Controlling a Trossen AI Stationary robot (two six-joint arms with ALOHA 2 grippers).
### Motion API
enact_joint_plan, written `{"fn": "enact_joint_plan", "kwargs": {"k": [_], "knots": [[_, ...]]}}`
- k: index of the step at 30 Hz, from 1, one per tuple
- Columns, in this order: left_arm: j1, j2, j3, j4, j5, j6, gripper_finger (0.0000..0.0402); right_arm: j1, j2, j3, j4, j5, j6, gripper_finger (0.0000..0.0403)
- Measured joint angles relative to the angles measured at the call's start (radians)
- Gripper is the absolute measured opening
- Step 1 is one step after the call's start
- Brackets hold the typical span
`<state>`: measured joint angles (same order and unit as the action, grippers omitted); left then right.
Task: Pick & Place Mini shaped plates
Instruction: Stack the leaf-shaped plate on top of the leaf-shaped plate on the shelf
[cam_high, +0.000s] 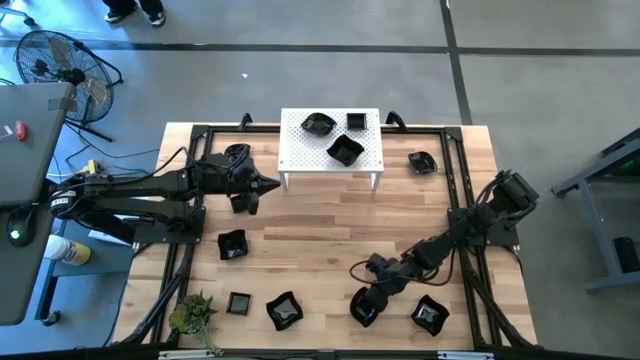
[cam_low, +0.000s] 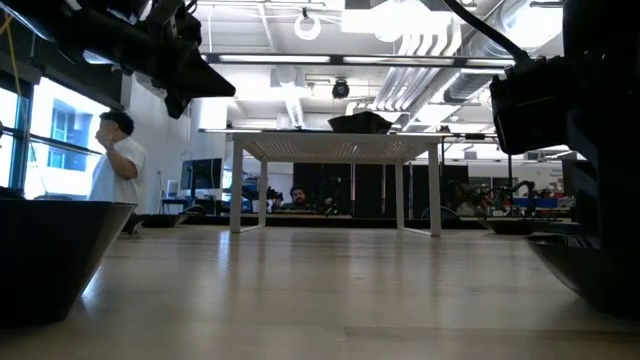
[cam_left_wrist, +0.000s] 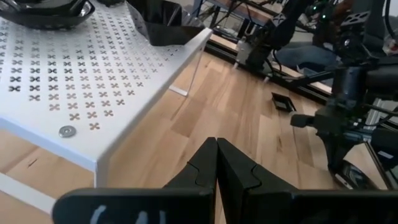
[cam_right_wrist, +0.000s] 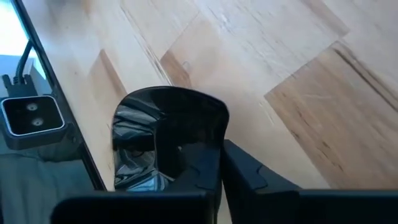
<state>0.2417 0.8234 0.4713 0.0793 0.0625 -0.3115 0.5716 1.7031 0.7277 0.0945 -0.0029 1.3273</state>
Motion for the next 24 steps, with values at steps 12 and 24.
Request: {"fn": "enact_joint_plan", "kwargs": {"k": [12, 24], "knots": [[0.0, 0.0, 0.0, -0.009, -0.001, 0.003, 0.0, -0.002, -0.087, -0.002, 0.045, 0.132, 0.124, 0.0006], [0.0, 0.0, 0.0, 0.005, -0.077, 0.018, 0.0, -0.18, -0.372, 0.113, 0.019, 0.632, 0.082, 0.0003]]}}
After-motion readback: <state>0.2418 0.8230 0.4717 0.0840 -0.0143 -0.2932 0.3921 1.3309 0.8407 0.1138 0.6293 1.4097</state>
